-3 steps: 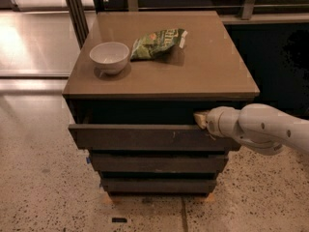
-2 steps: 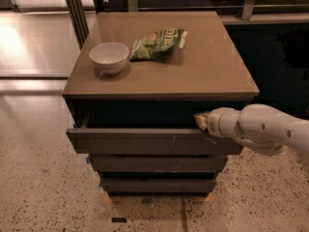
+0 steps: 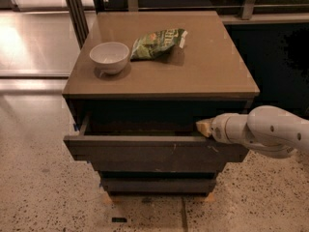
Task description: Open top drawer
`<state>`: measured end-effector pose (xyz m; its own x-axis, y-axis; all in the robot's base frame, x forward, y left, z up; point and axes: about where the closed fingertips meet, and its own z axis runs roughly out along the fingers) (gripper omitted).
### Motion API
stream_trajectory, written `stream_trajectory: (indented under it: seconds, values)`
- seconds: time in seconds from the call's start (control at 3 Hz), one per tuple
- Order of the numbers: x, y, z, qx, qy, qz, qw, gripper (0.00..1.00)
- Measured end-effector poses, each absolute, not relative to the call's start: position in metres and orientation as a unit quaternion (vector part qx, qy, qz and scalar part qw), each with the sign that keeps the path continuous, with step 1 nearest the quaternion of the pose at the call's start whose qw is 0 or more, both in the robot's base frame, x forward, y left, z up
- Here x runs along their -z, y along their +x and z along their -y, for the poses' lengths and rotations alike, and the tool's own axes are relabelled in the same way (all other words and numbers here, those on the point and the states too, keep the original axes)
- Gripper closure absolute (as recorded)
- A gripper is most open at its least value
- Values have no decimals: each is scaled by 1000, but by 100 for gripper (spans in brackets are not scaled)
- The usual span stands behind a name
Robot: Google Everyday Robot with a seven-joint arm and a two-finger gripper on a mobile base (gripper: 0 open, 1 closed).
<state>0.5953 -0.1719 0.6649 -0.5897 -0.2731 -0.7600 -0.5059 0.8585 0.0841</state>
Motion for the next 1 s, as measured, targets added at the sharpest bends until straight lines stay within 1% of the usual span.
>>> stream_trajectory:
  seconds: [1.0]
  values:
    - [-665, 516, 191, -218, -213, -896, 322, 100]
